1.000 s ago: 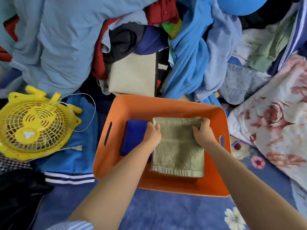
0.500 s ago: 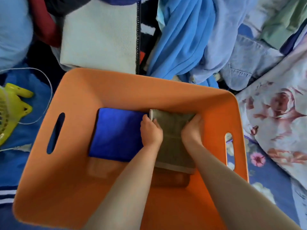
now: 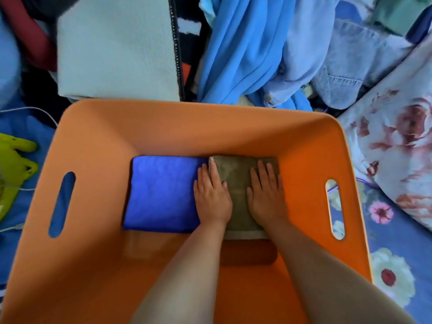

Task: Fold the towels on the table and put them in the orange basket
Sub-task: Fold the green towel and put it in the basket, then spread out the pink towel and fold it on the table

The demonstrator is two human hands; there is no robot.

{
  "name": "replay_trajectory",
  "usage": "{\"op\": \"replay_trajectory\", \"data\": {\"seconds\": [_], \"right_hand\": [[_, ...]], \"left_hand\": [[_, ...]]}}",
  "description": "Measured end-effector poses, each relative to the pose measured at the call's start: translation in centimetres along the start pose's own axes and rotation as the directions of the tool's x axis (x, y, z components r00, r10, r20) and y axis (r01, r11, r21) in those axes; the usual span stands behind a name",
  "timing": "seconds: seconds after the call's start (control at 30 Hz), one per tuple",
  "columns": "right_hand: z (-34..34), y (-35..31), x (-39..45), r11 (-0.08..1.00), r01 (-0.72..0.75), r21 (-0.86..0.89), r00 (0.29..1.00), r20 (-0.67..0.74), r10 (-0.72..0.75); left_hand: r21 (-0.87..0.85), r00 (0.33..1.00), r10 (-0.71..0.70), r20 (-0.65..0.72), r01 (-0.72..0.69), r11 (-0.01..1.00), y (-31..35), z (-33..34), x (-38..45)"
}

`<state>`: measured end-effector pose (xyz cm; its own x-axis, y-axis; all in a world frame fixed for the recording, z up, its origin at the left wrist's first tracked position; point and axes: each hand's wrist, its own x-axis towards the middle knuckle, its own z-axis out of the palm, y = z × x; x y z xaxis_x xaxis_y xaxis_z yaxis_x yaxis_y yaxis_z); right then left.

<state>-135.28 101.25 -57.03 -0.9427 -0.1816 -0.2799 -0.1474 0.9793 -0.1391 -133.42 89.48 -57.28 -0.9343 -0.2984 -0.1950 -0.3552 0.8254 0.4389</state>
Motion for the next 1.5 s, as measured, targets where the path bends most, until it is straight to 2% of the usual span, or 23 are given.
{"op": "replay_trajectory", "data": {"seconds": [0.17, 0.23, 0.33, 0.4, 0.57, 0.73, 0.87, 1.07, 1.23, 1.5], "right_hand": [[-3.1, -0.5, 0.1, 1.000, -0.003, -0.028, 0.981, 0.192, 0.008], [-5.2, -1.2, -0.7, 0.999, -0.031, -0.007, 0.977, 0.212, 0.032], [-9.0, -2.1, -2.9, 0.997, -0.048, 0.052, 0.969, 0.244, 0.034], [-11.9, -2.2, -4.1, 0.999, -0.042, 0.028, 0.972, 0.233, 0.034], [-21.6, -2.5, -7.5, 0.998, -0.005, -0.055, 0.999, 0.052, 0.008], [-30.4, -2.6, -12.9, 0.990, 0.040, -0.135, 0.995, -0.085, -0.052], [-35.7, -2.6, -19.2, 0.988, 0.073, -0.136, 0.970, -0.220, -0.102], [-40.0, -1.7, -29.5, 0.990, 0.094, -0.104, 0.928, -0.351, -0.125], [-42.7, -0.8, -38.4, 0.991, 0.103, -0.086, 0.870, -0.475, -0.132], [-43.4, -0.3, -56.1, 1.000, -0.002, -0.011, 0.804, -0.595, -0.005]], "left_hand": [[0.109, 0.985, -0.068, 0.158, 0.051, 0.993, 1.1, -2.4, 0.2], [0.200, 0.973, -0.098, 0.211, 0.055, 0.978, 2.0, -4.2, -0.1], [0.372, 0.961, -0.095, 0.258, -0.008, 0.928, 4.4, -8.3, -1.2], [0.435, 0.963, -0.029, 0.269, -0.095, 0.895, 6.1, -11.1, -1.8], [0.562, 0.966, 0.117, 0.230, -0.230, 0.794, 9.9, -19.9, -4.1], [0.617, 0.966, 0.224, 0.126, -0.253, 0.745, 13.2, -28.7, -9.4], [0.664, 0.955, 0.294, 0.033, -0.241, 0.708, 15.3, -34.8, -16.0], [0.567, 0.986, 0.164, -0.043, -0.111, 0.816, 17.4, -40.1, -25.8], [0.486, 0.972, 0.219, -0.085, -0.152, 0.861, 18.6, -43.0, -34.3], [0.567, 0.917, 0.397, -0.042, -0.305, 0.765, 19.8, -45.0, -47.5]]}}
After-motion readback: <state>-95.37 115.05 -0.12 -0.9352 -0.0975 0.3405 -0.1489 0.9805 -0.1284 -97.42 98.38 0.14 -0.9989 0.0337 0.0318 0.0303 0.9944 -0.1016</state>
